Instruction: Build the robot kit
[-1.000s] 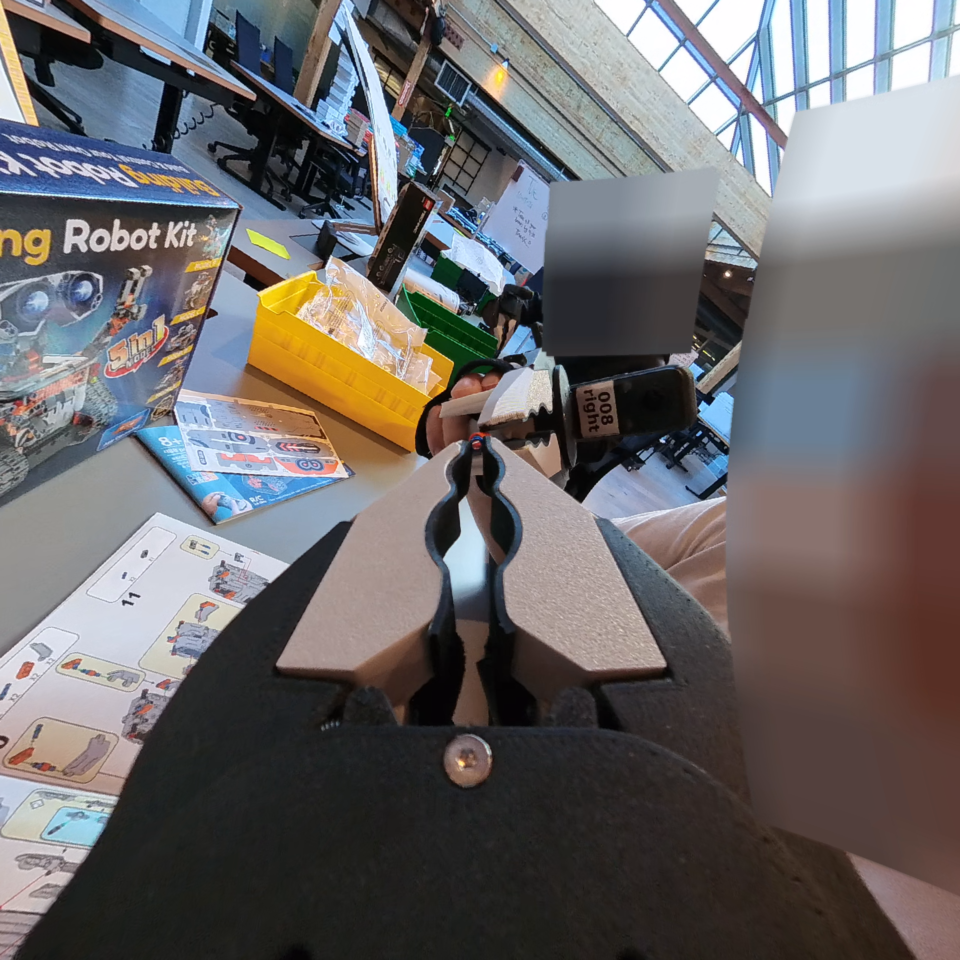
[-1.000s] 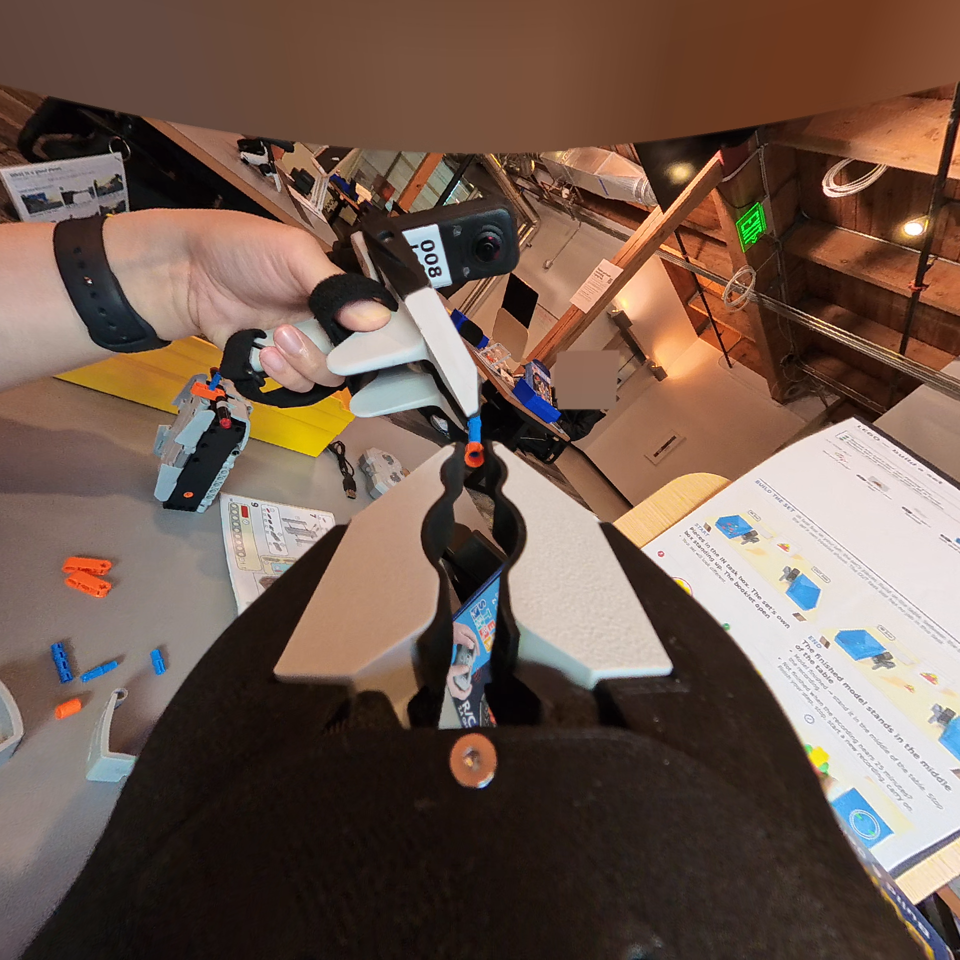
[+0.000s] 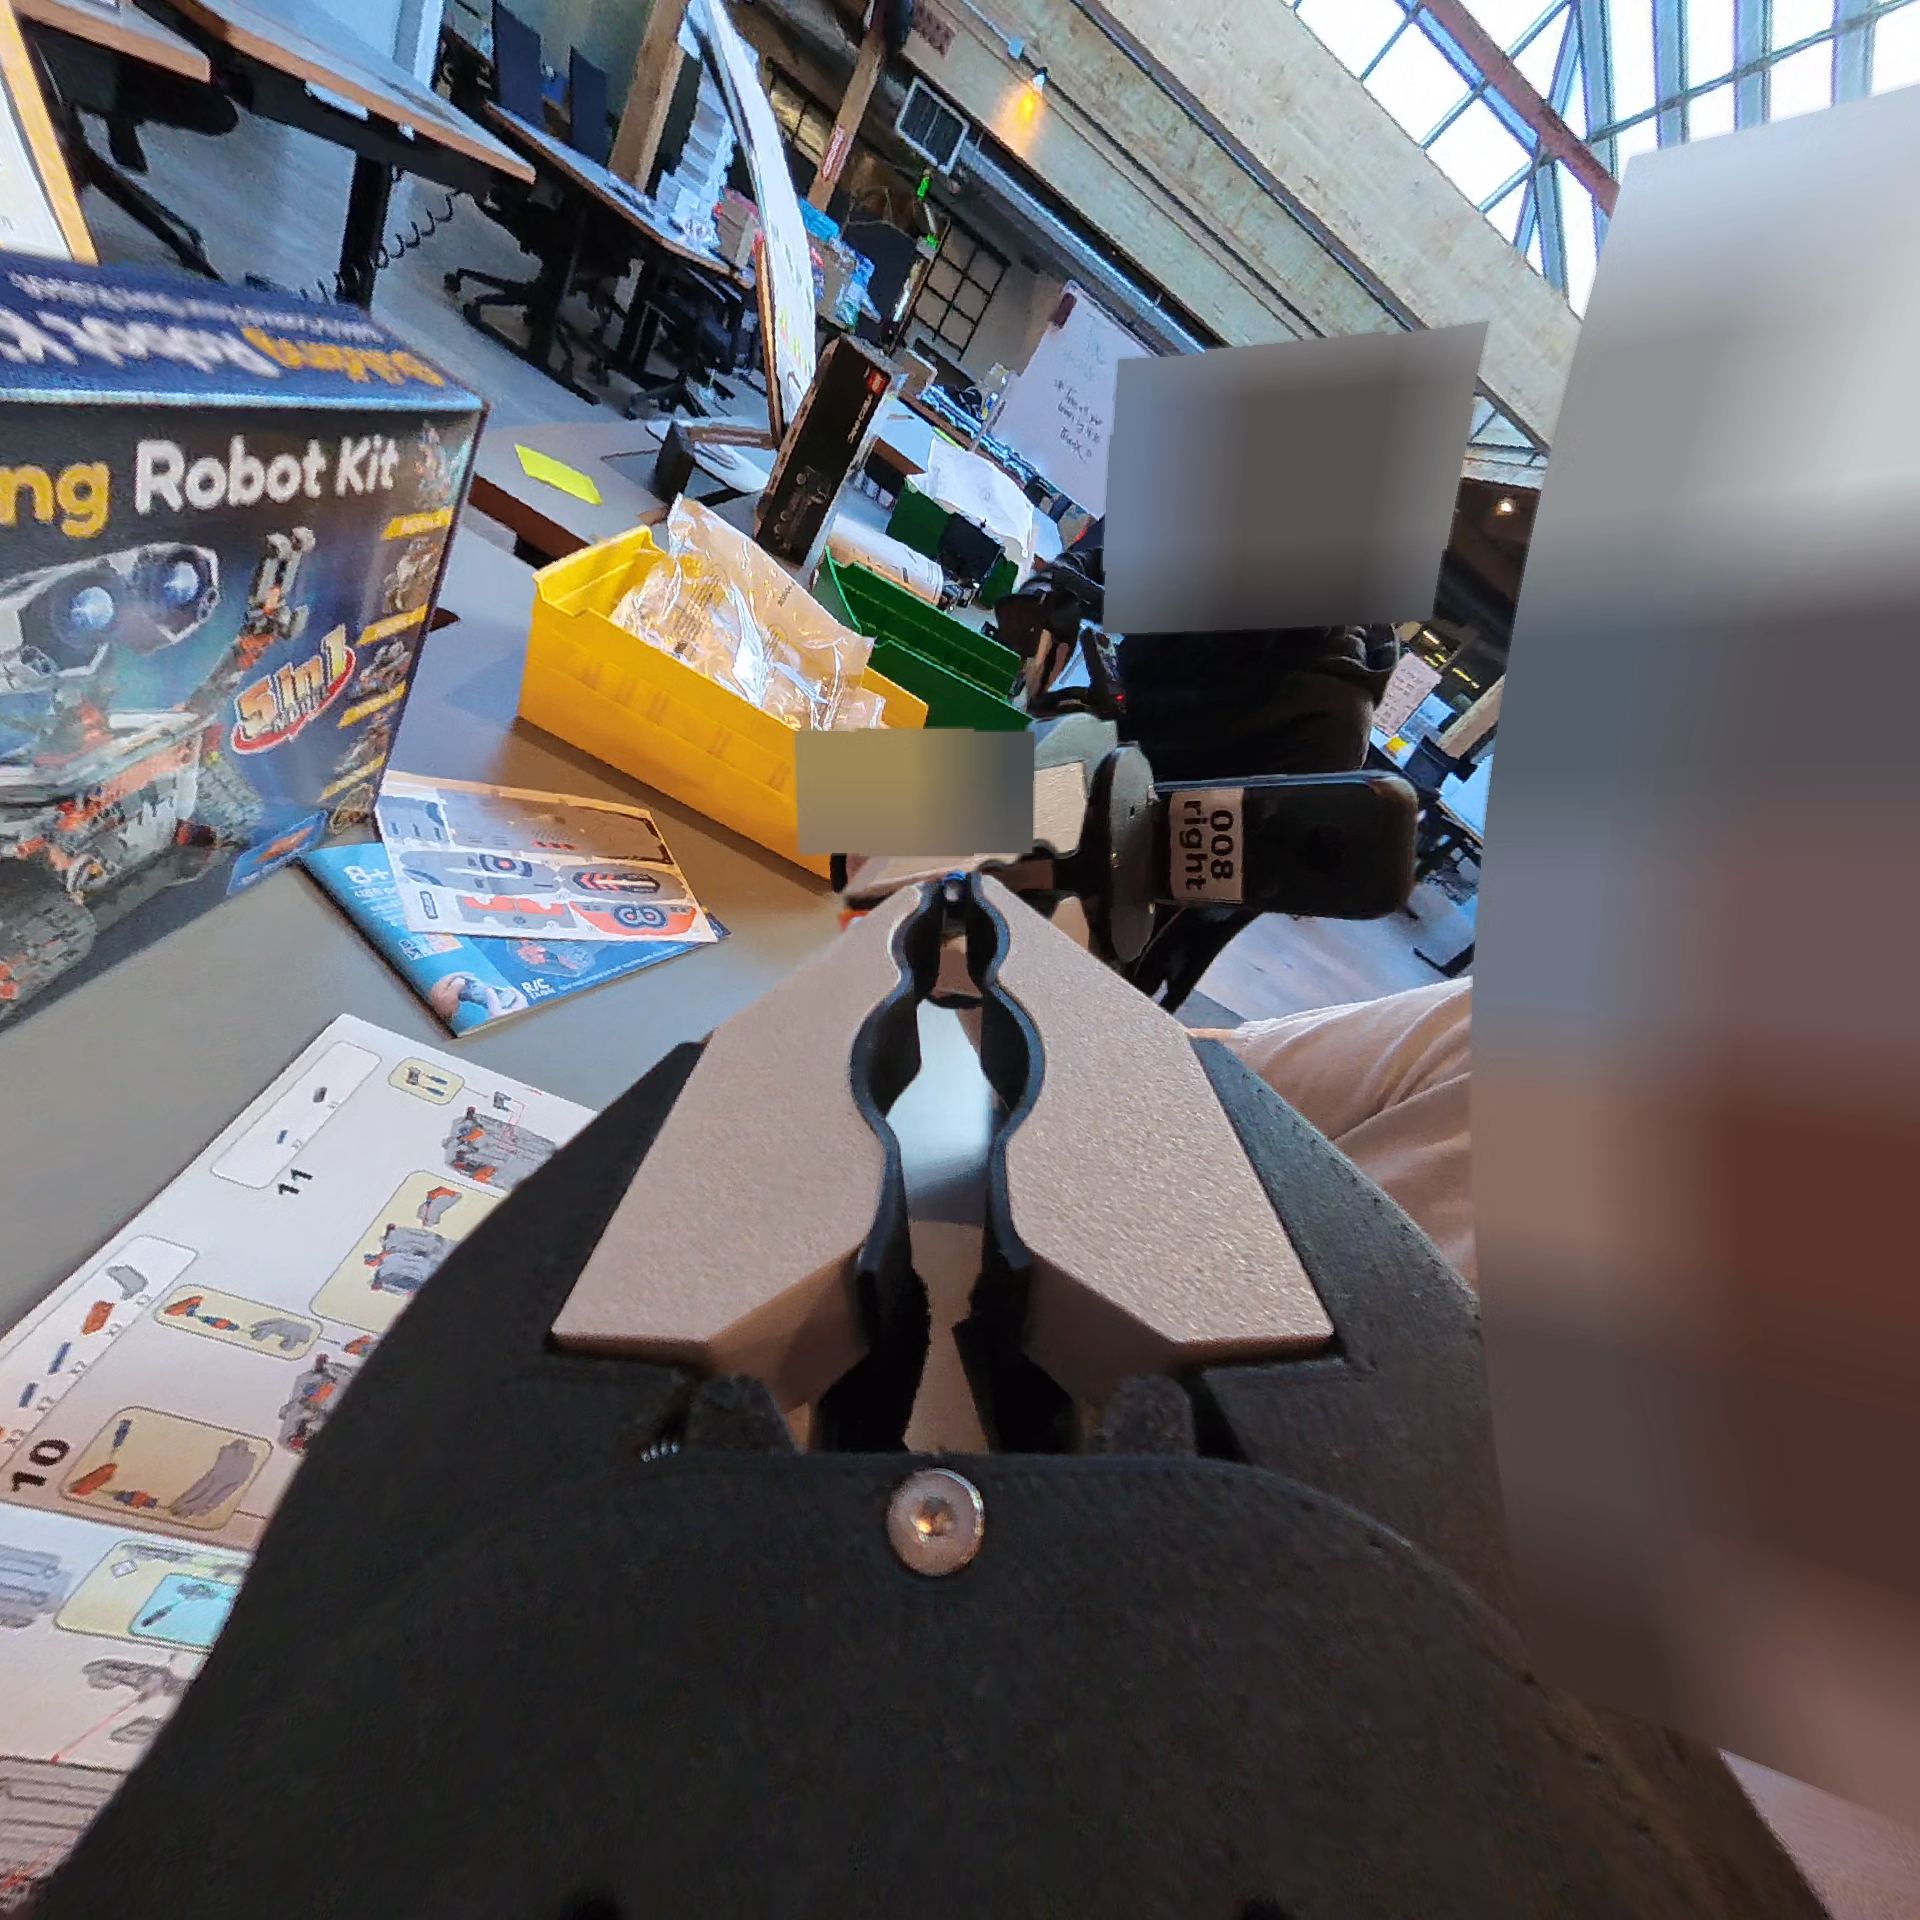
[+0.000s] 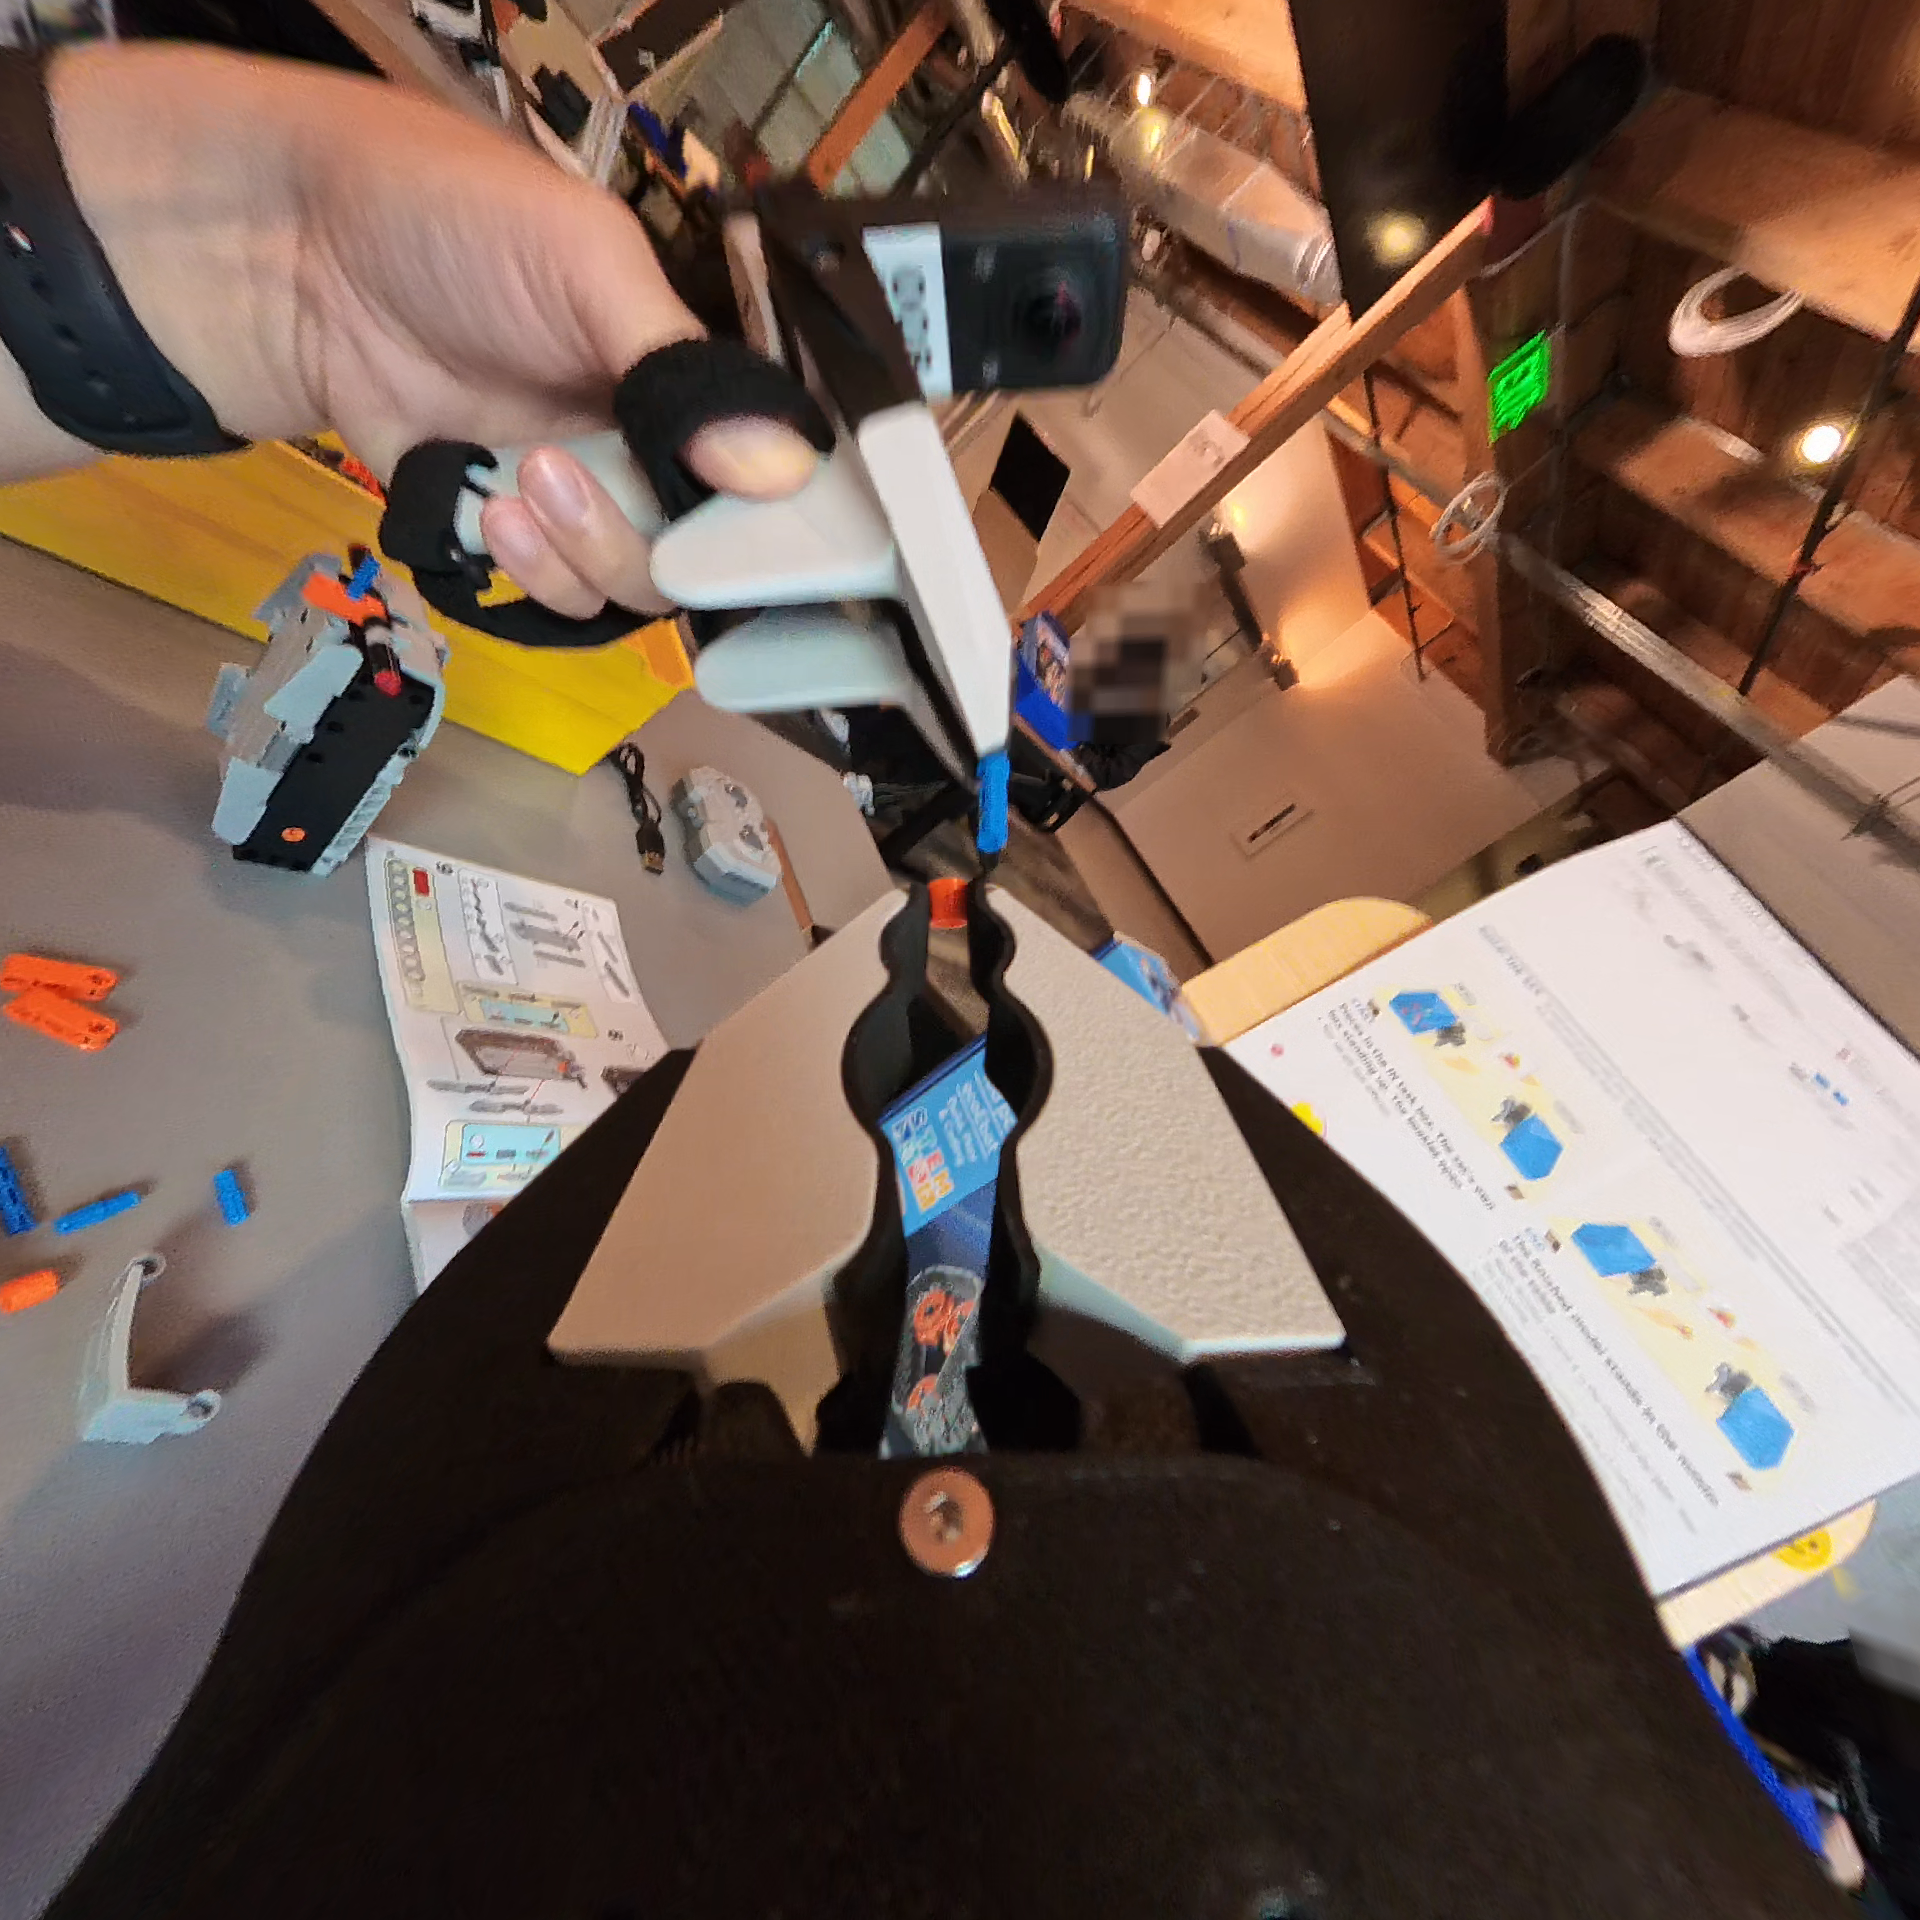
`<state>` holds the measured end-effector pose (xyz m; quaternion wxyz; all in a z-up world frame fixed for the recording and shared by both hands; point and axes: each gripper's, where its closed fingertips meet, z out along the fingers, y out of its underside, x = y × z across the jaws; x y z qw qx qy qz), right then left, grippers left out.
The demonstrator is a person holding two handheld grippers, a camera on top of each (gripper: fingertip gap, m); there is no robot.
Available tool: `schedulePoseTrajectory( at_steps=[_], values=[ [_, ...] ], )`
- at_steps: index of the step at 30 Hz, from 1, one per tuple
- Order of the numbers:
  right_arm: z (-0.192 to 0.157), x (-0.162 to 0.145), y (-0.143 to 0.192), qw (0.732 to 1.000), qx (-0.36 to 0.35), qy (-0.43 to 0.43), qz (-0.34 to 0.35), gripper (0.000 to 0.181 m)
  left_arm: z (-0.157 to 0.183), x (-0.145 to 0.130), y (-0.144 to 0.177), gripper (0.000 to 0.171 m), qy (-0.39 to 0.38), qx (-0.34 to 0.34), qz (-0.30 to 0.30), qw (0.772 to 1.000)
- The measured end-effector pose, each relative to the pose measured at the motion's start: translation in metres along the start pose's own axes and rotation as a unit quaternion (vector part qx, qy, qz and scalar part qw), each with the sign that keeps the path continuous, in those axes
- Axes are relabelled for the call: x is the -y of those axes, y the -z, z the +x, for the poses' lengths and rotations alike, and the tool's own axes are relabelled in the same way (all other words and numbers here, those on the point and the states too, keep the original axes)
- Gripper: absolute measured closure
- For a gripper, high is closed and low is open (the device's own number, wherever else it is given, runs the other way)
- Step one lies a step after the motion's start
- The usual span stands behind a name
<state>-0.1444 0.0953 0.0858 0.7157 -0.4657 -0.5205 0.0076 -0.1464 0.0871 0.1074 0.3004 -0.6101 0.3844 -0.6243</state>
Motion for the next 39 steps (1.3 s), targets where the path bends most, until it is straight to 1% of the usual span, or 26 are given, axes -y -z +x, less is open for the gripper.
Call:
schedulePoseTrajectory(
  at_steps=[1,4,7,13,18,21,24,29,31,39],
  values=[
    [0.0,-0.003,-0.001,1.0,0.002,-0.002,-0.008,0.176,0.003,0.002,0.002,0.17,-0.008,0.002,0.006,1.0],
    [0.006,0.006,0.004,0.999,-0.012,-0.012,0.03,0.176,0.001,0.004,0.006,0.17,-0.029,0.037,0.005,0.999],
    [0.011,0.013,0.008,0.998,-0.013,-0.041,0.049,0.176,0.003,0.004,0.005,0.169,-0.033,0.037,0.004,0.999],
    [0.009,0.014,0.007,0.998,-0.019,-0.03,0.045,0.176,0.002,0.001,-0.004,0.169,-0.029,0.03,-0.003,0.999],
    [0.009,0.016,0.008,0.998,-0.01,-0.04,0.05,0.176,0.006,0.003,-0.002,0.169,-0.043,0.039,0.0,0.998],
    [0.009,0.018,0.01,0.998,-0.013,-0.029,0.054,0.176,0.005,0.005,0.0,0.169,-0.048,0.048,0.005,0.998],
    [0.01,0.018,0.01,0.999,-0.018,-0.022,0.045,0.176,0.008,0.004,-0.001,0.169,-0.046,0.039,0.004,0.998],
    [0.016,0.019,0.012,0.998,-0.031,-0.041,0.047,0.176,0.008,0.005,-0.001,0.169,-0.05,0.046,0.005,0.998],
    [0.016,0.018,0.012,0.998,-0.026,-0.045,0.045,0.176,0.007,0.004,-0.001,0.169,-0.053,0.05,0.002,0.997],
    [0.011,0.026,0.014,0.998,-0.028,0.004,0.053,0.176,0.012,0.002,-0.001,0.169,-0.05,0.039,-0.006,0.998]
  ],
)
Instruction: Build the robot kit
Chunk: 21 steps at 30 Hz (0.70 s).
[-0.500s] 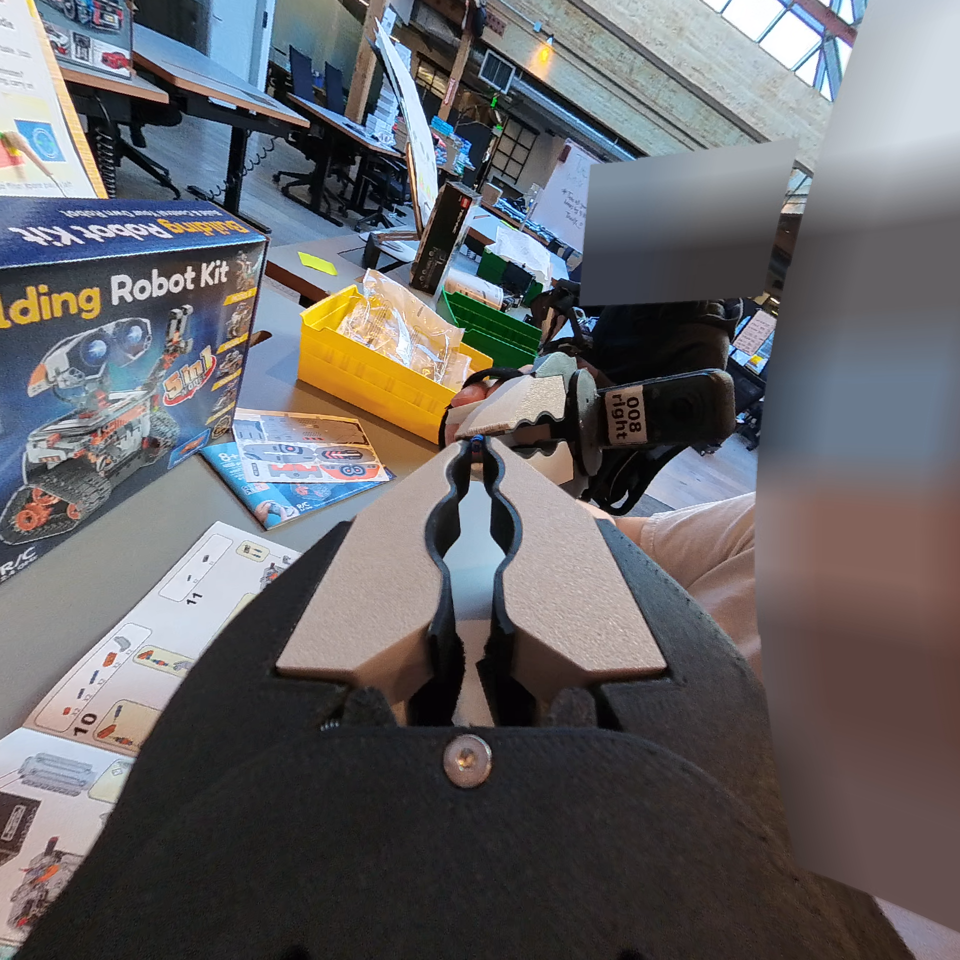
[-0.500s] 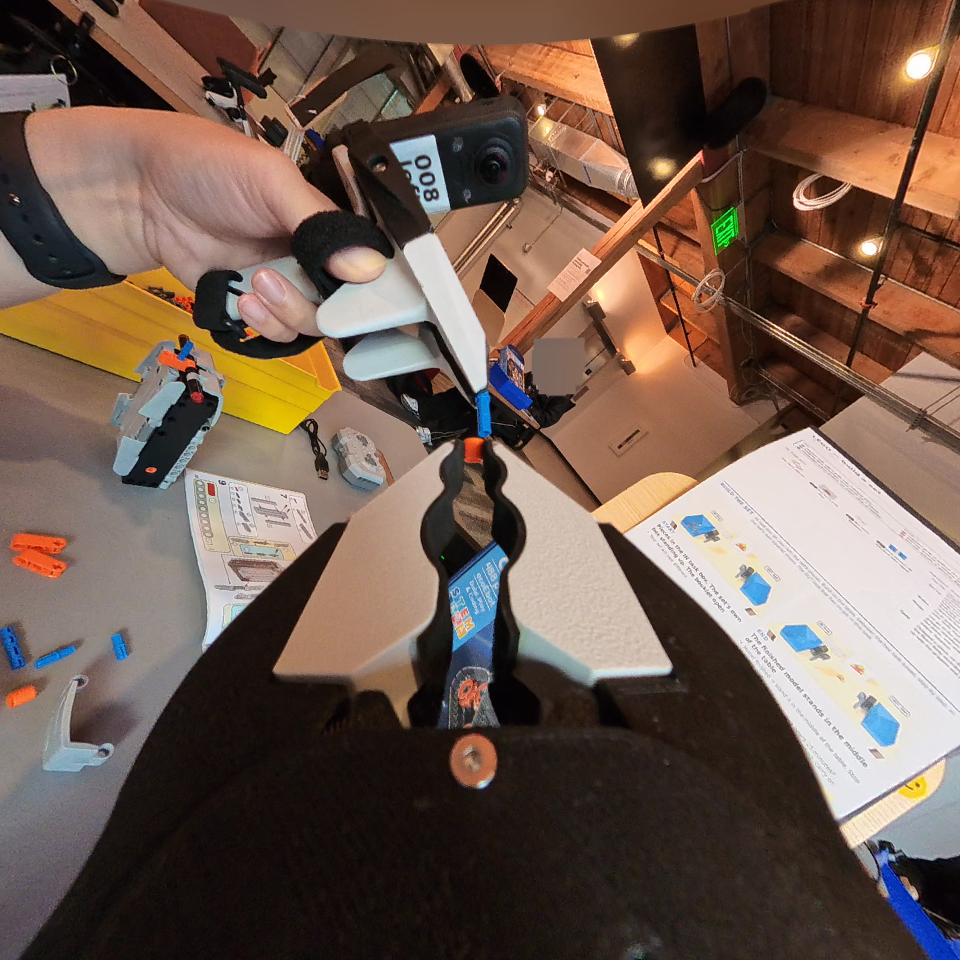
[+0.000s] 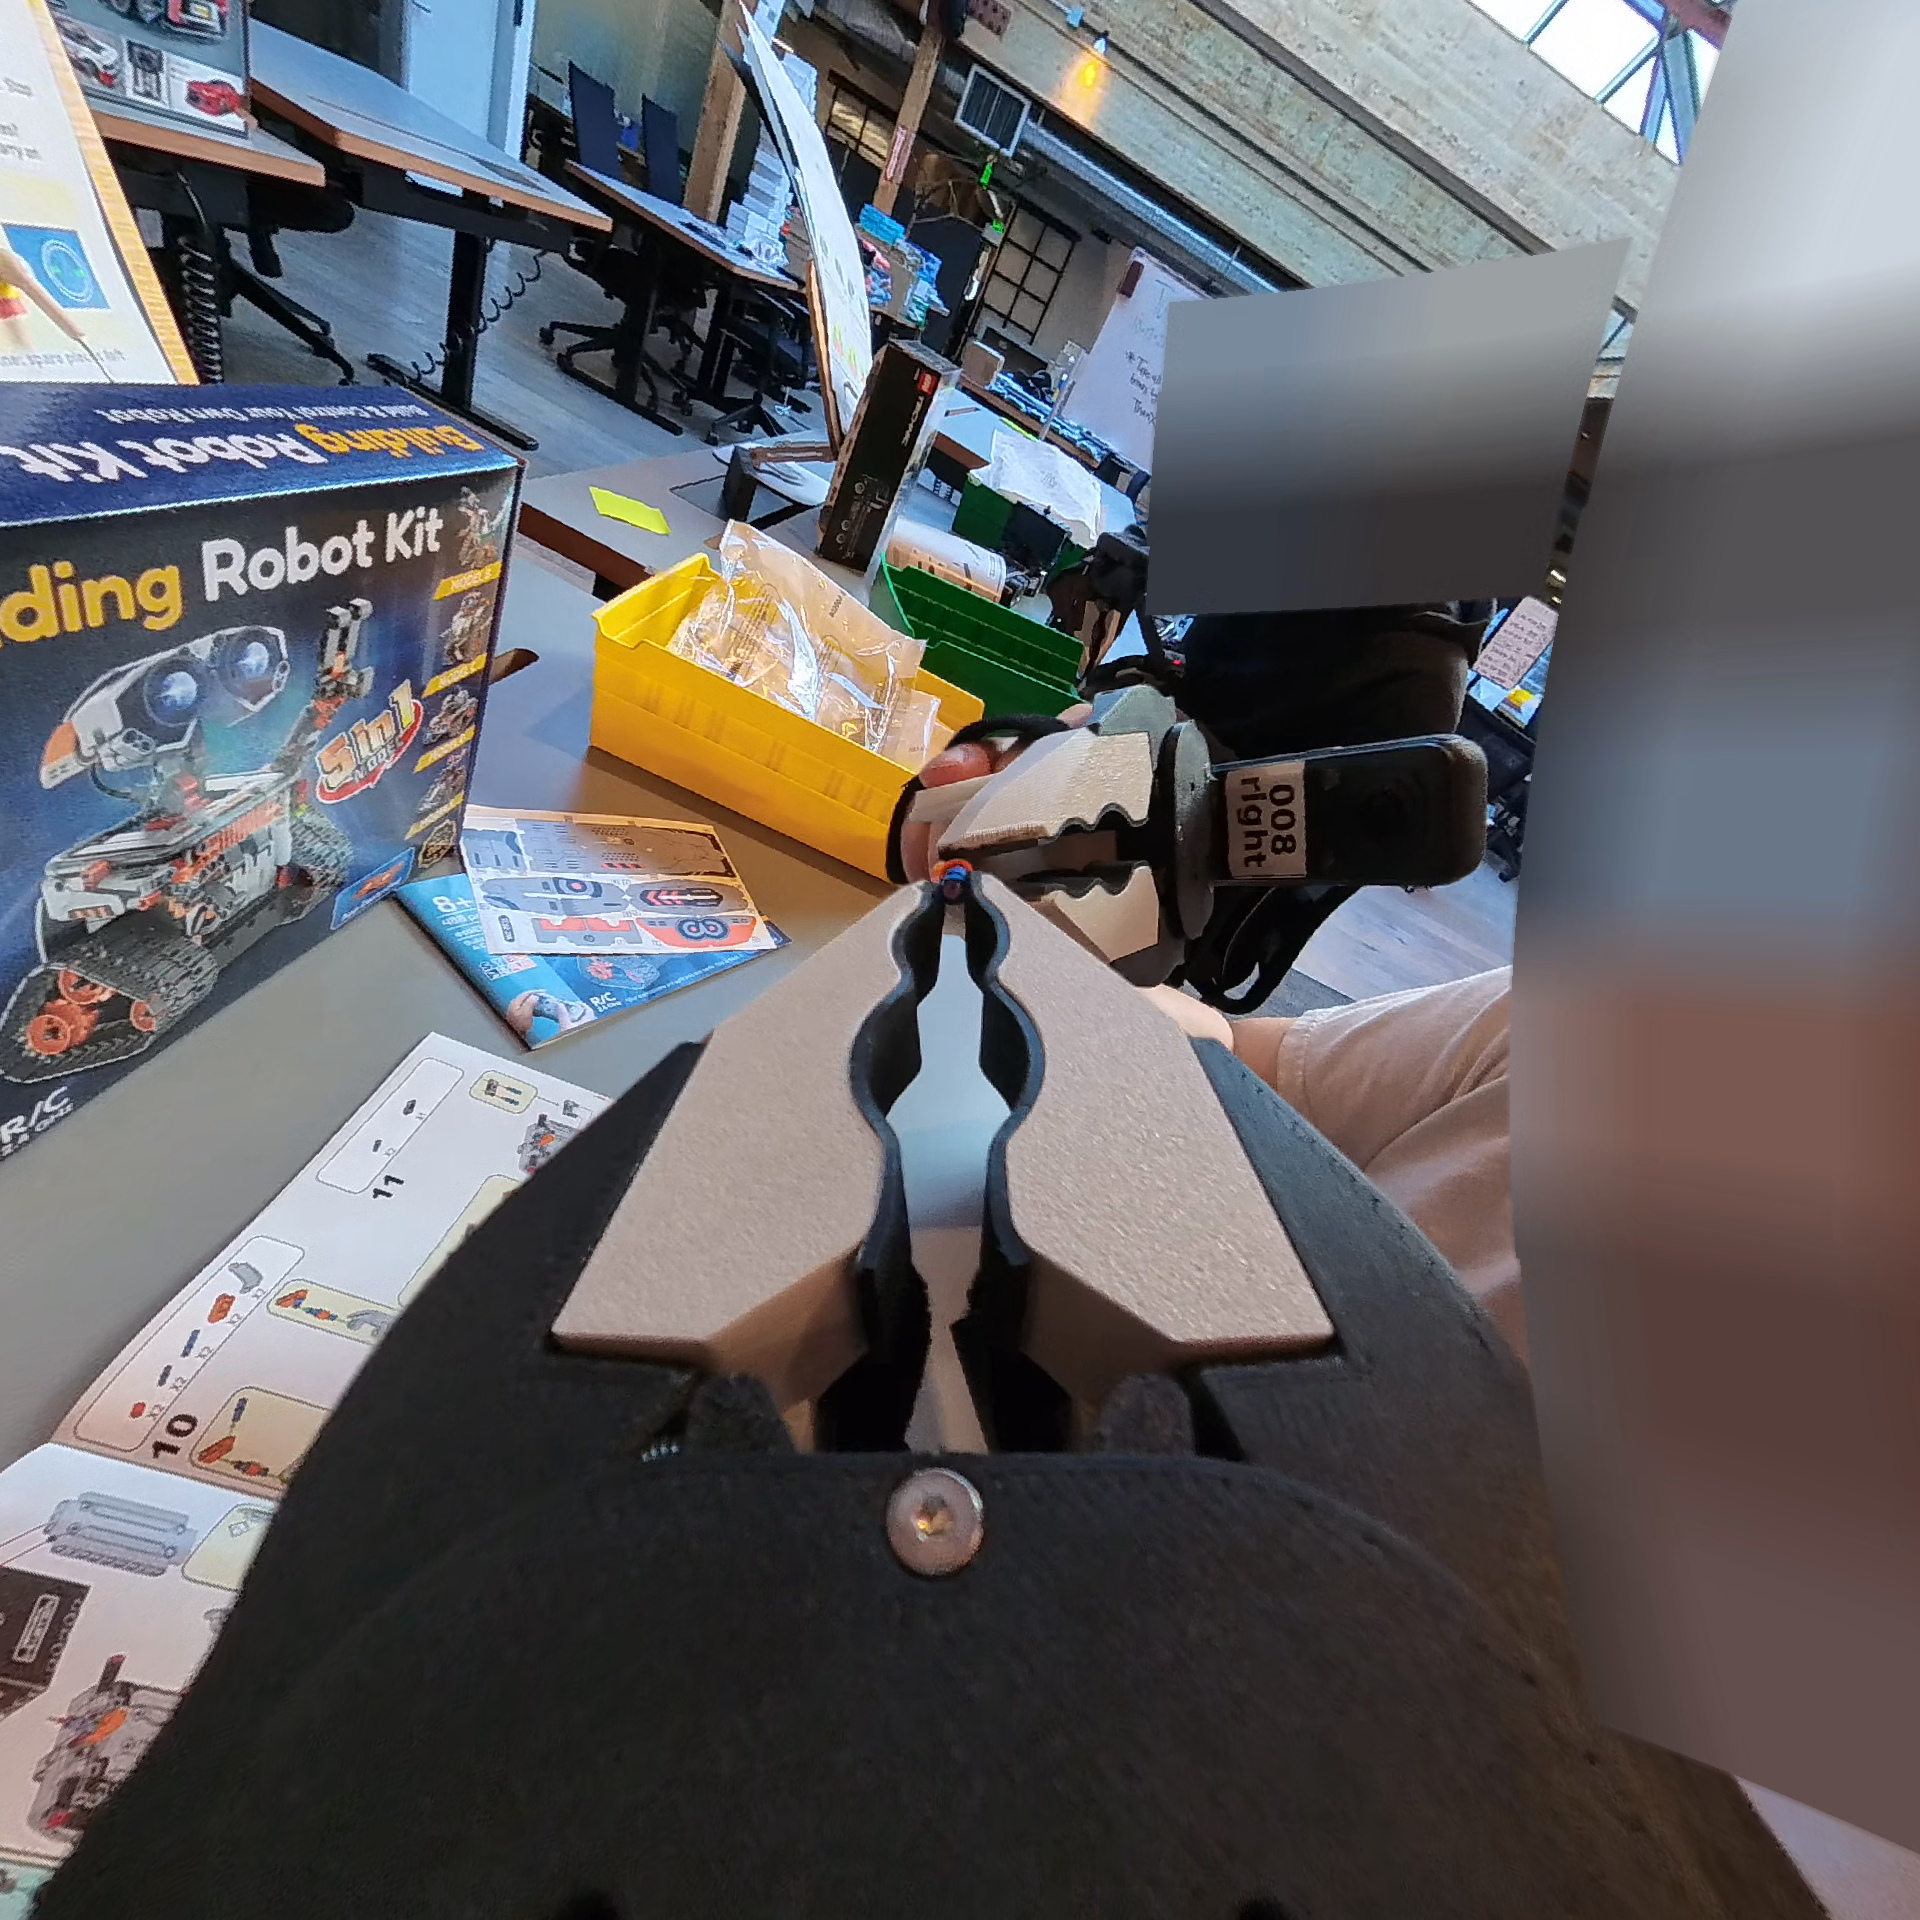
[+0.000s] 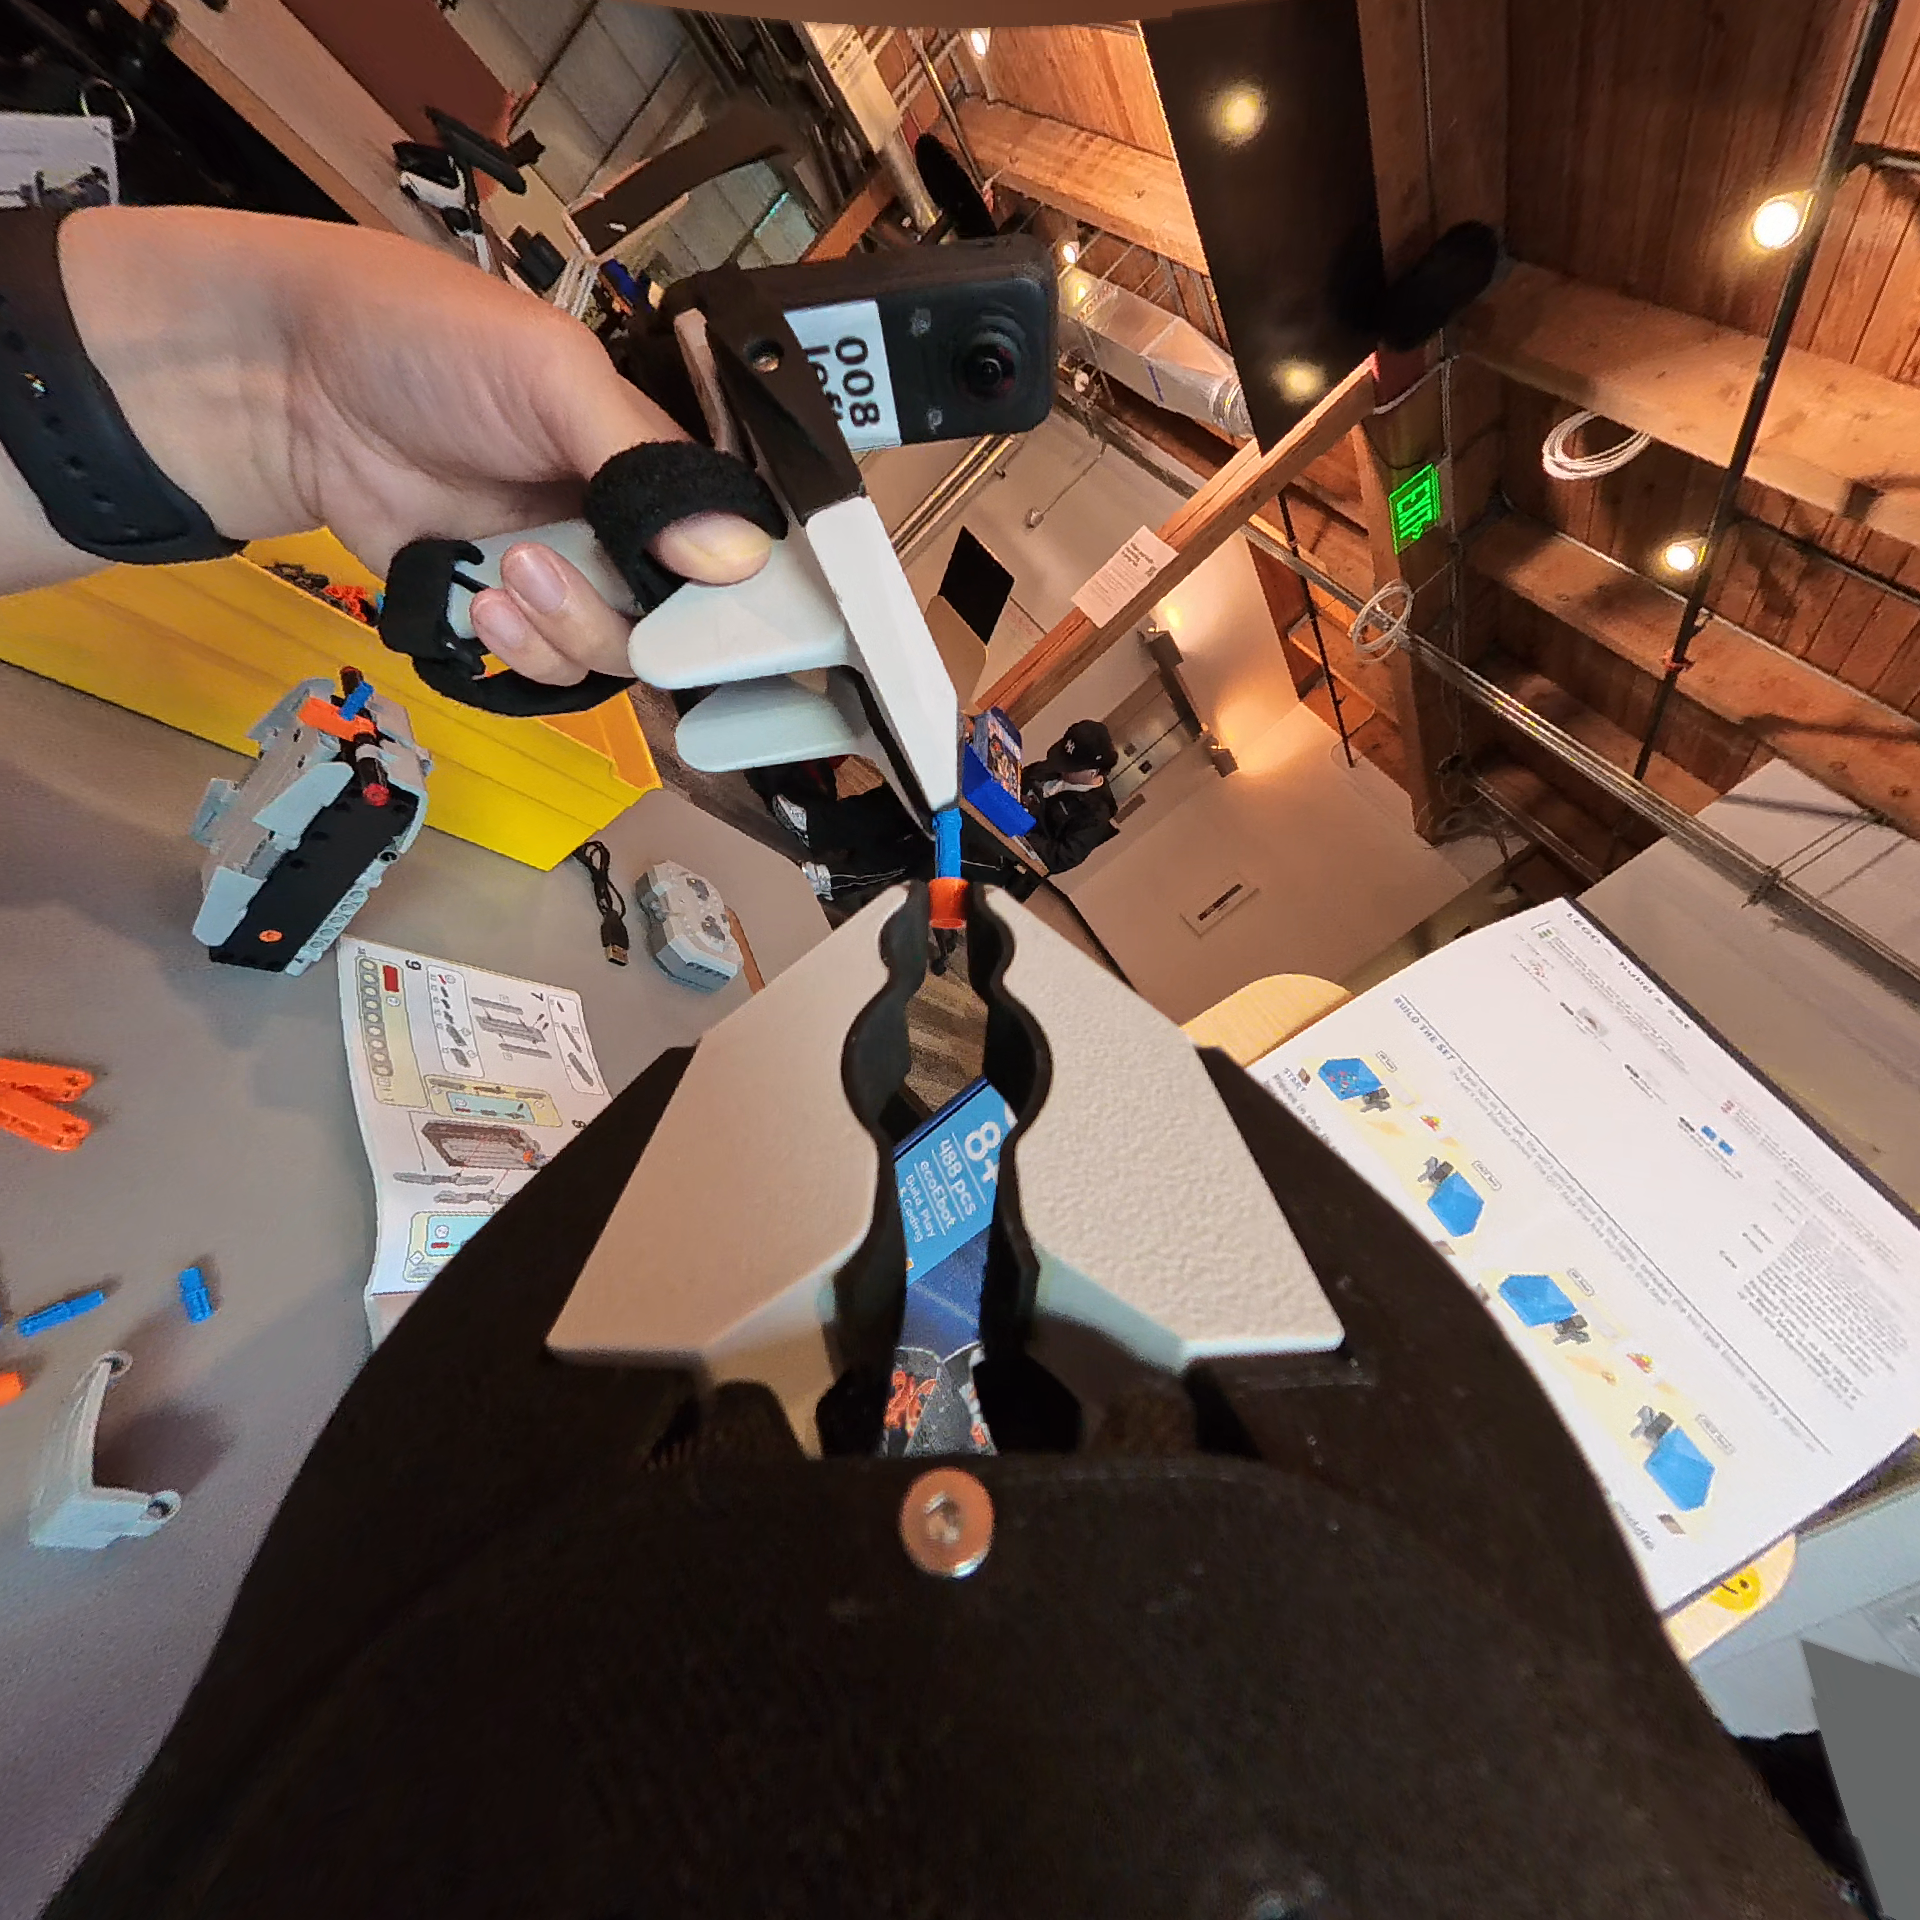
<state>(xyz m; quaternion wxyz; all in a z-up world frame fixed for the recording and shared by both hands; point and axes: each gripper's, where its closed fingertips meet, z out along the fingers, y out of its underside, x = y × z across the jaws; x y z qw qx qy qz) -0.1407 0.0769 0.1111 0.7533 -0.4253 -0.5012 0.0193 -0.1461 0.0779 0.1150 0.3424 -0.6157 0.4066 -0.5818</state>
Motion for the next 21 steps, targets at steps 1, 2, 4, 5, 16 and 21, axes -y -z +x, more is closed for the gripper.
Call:
schedulePoseTrajectory(
  at_steps=[1,2,4,5,16,21],
  values=[
    [0.001,0.001,0.001,1.0,-0.002,0.004,-0.001,0.176,0.001,0.0,-0.001,0.169,-0.001,-0.001,-0.002,1.0],
    [0.001,0.001,0.002,1.0,-0.005,0.012,-0.002,0.177,0.001,-0.001,-0.001,0.169,-0.002,0.001,-0.003,1.0],
    [0.0,-0.002,0.002,1.0,-0.004,0.021,-0.013,0.176,-0.001,-0.003,-0.002,0.169,-0.008,0.009,-0.01,1.0],
    [0.0,-0.002,0.002,1.0,-0.004,0.023,-0.012,0.176,0.0,-0.003,-0.002,0.169,-0.01,0.009,-0.011,1.0],
    [-0.008,-0.017,-0.003,0.996,0.008,0.056,-0.071,0.177,-0.013,-0.013,-0.002,0.169,-0.051,0.086,-0.057,0.993],
    [-0.013,-0.022,-0.006,0.994,0.015,0.068,-0.088,0.177,-0.016,-0.017,-0.001,0.169,-0.07,0.11,-0.077,0.988]
  ],
)
